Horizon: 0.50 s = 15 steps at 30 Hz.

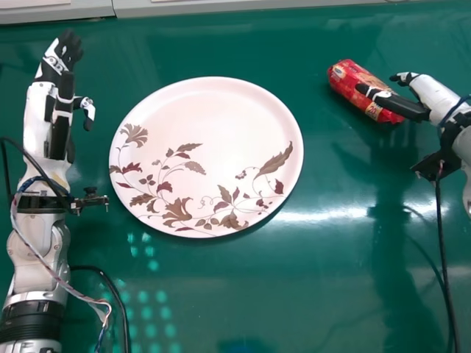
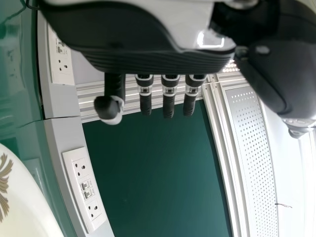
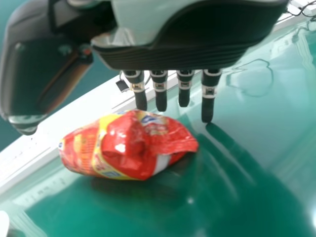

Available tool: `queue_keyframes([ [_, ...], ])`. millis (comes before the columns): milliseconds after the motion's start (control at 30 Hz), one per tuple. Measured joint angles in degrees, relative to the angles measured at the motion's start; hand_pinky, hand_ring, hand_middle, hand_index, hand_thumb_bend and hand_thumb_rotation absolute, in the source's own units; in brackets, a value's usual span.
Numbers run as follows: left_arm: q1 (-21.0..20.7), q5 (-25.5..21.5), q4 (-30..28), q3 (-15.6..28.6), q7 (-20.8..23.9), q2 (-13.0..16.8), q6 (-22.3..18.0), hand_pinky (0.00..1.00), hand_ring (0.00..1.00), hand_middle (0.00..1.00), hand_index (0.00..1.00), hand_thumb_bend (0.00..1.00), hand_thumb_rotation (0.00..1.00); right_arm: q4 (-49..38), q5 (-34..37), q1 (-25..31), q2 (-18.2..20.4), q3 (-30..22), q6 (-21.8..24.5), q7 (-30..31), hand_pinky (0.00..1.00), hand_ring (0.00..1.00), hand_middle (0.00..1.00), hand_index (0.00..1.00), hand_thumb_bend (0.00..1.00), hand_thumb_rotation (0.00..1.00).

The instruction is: Pick up biscuit and place it in the plate

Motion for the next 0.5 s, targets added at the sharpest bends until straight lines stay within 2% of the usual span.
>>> queue_keyframes([
  [267,0.27,0.02,-1.01,-0.01,-0.08,0.0,0.57,0.0,0.99,0.98,0.99,1.0,0.7,0.45,-2.56,-1.58,-1.88,3.43,0.34,2.46,0.88,1.0,1.0,1.0,1.0,0.57],
  [500,0.22,-0.04,-0.61,-0.01,-0.33,0.03,0.6,0.0,1.0,0.98,0.99,1.0,0.7,4.2,-4.82,-4.48,-2.14,5.97,-0.27,2.78,0.87,1.0,1.0,1.0,1.0,0.58],
])
